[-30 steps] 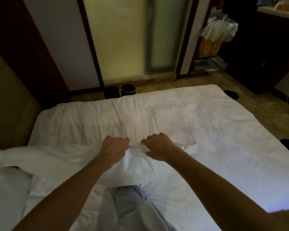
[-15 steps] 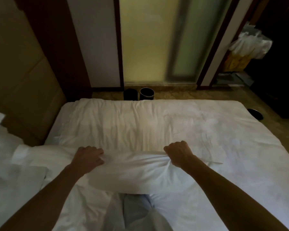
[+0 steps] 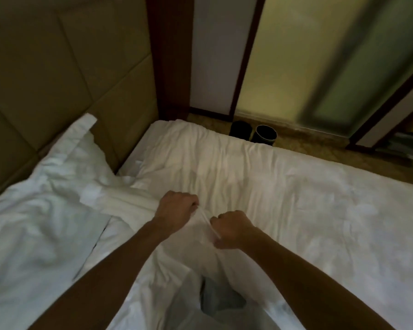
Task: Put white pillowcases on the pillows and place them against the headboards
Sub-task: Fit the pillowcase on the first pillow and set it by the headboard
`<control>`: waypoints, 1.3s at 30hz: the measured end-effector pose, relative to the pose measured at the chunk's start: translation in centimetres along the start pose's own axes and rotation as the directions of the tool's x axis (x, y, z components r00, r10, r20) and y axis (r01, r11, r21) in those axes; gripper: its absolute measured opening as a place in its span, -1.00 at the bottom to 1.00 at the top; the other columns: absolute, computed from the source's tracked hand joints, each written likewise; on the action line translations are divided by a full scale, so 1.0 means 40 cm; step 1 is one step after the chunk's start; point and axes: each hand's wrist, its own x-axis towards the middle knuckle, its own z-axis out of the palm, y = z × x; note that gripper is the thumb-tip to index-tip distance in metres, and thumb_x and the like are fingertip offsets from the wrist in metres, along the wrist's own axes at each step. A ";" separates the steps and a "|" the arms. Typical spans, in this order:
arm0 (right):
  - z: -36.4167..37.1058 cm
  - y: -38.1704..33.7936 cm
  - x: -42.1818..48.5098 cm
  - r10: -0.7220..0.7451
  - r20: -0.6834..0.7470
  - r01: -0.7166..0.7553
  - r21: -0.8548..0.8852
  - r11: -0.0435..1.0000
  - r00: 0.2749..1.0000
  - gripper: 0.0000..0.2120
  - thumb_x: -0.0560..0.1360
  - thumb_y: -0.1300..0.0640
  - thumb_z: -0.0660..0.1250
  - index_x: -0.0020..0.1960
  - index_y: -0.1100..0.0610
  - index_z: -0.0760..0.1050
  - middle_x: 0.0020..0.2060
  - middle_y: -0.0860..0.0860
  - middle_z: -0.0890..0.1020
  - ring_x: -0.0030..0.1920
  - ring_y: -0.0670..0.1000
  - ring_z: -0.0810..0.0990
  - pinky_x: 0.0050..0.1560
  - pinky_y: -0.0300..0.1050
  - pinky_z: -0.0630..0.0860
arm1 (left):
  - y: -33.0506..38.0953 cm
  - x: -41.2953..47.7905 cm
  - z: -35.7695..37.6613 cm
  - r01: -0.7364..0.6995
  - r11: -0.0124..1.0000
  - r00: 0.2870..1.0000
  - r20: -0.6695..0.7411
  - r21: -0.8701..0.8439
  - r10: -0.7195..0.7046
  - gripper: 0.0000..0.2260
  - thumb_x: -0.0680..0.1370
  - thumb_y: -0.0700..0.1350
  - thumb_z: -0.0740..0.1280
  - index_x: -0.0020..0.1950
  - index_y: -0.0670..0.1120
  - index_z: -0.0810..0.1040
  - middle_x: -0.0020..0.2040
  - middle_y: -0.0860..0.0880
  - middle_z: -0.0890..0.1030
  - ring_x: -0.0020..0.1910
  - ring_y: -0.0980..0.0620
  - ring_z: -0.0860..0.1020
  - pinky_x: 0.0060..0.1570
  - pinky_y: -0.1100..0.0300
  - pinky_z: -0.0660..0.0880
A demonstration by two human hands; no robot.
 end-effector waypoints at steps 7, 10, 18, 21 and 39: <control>0.044 -0.021 0.058 -0.056 0.200 0.039 0.089 0.995 0.978 -0.23 0.35 -0.37 0.38 0.39 0.03 0.32 0.19 0.03 0.55 0.17 0.08 0.54 0.18 0.00 0.40 | -0.195 -0.156 -0.028 -0.079 0.985 0.889 0.458 0.156 -0.002 -0.13 0.27 0.62 -0.03 0.40 0.15 0.38 0.32 0.10 0.49 0.38 0.09 0.34 0.48 0.02 -0.11; 0.025 -0.056 0.081 -0.089 0.198 0.064 0.130 0.989 0.976 -0.13 0.29 -0.42 0.40 0.42 0.02 0.29 0.23 0.02 0.53 0.21 0.08 0.53 0.23 0.02 0.41 | -0.257 -0.215 -0.066 -0.084 0.970 0.861 0.507 0.226 -0.044 -0.23 0.33 0.56 0.15 0.41 0.15 0.35 0.35 0.08 0.46 0.40 0.08 0.32 0.49 -0.02 -0.18; 0.022 -0.101 0.104 -0.185 0.339 0.190 0.019 0.982 0.923 0.01 0.29 -0.23 0.54 0.55 -0.02 0.07 0.34 0.08 0.43 0.30 0.13 0.46 0.35 0.06 0.30 | -0.272 -0.356 -0.027 -0.239 0.932 0.800 0.599 0.271 0.031 0.11 0.17 0.53 0.37 0.55 0.05 0.04 0.47 -0.14 0.29 0.45 -0.12 0.28 0.50 -0.22 -0.02; 0.051 -0.071 0.090 -0.124 0.473 0.164 -0.045 0.985 0.872 0.25 0.22 -0.24 0.59 0.58 -0.03 -0.18 0.41 0.15 0.33 0.33 0.18 0.41 0.41 0.15 0.26 | -0.287 -0.358 0.003 -0.283 0.891 0.897 0.427 0.356 0.114 -0.02 0.05 0.24 0.60 0.37 -0.02 0.32 0.10 -0.10 0.58 0.04 -0.08 0.57 0.29 -0.12 0.37; 0.105 0.120 0.008 0.309 -0.125 -0.314 -0.021 0.949 0.943 -0.28 0.50 -0.12 0.31 0.52 0.09 0.08 0.26 0.07 0.46 0.12 0.10 0.54 0.07 -0.01 0.44 | -0.251 -0.103 -0.037 0.132 0.930 0.965 0.171 0.343 -0.200 -0.58 0.41 0.18 0.38 0.20 0.04 0.48 -0.13 -0.01 0.66 -0.18 -0.06 0.64 -0.14 0.12 0.49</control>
